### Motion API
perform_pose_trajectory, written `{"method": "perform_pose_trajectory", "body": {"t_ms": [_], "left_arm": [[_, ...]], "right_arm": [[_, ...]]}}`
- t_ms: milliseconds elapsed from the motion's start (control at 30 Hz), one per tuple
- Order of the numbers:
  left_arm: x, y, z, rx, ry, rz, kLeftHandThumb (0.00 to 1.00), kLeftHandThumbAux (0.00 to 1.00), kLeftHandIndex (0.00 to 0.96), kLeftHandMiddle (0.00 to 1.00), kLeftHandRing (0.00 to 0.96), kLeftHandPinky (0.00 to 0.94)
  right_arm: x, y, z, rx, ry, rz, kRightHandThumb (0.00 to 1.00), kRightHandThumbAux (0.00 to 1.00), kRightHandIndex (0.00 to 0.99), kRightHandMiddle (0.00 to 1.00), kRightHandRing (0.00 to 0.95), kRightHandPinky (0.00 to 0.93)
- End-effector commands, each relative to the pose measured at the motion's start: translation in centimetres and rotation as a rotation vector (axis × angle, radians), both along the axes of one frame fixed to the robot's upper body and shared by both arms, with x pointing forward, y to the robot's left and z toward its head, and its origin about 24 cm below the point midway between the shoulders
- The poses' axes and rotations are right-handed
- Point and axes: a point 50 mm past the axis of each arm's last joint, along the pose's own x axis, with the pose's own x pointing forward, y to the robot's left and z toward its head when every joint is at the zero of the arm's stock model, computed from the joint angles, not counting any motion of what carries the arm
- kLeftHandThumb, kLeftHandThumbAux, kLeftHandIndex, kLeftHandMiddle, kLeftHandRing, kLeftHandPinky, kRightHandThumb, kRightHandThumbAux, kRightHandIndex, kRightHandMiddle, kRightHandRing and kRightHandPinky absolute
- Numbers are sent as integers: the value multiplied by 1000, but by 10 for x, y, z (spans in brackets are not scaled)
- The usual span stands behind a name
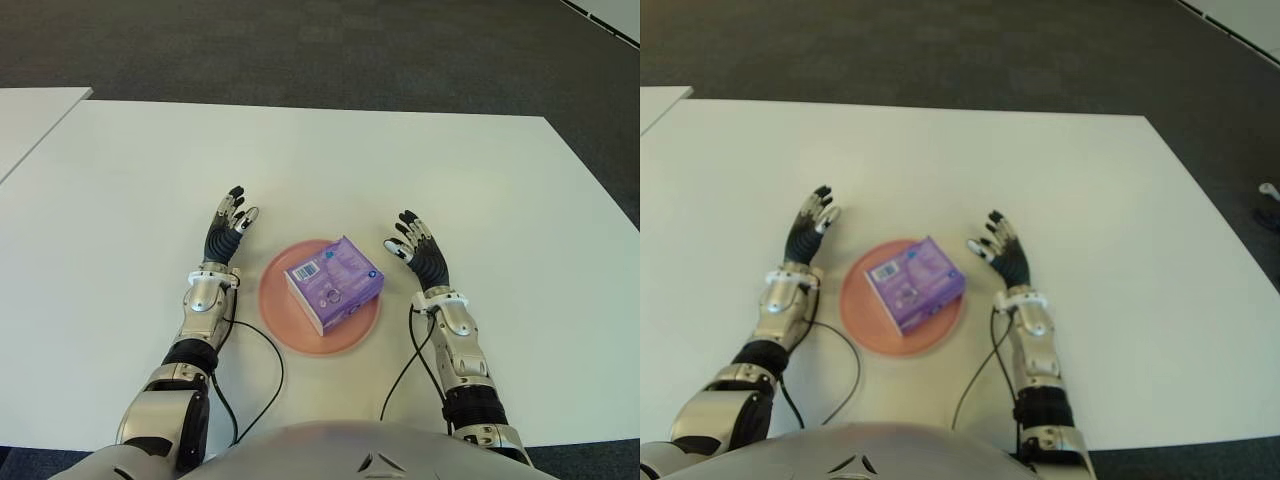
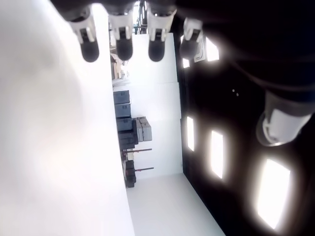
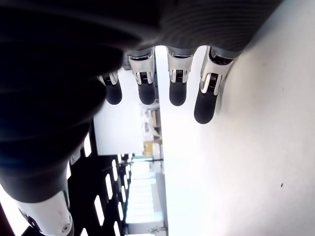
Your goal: Put the tissue paper into the plate.
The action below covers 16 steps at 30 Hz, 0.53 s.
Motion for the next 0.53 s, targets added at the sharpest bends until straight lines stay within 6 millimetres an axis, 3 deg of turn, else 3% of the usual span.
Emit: {"method": "perform_pose_trajectory", "body": {"t_ms": [33,533], "left_arm": [[-28,0,-30,-45,153,15,0,490,0,0,0,0],[-29,-2,-25,-69,173,23,0,539,0,0,0,0]], "right_arm": [[-21,0,-33,35,171,-55,49,750,30,69,61,78],[-25,4,-33,54,68,-178,60,719,0,14,2,32]]}}
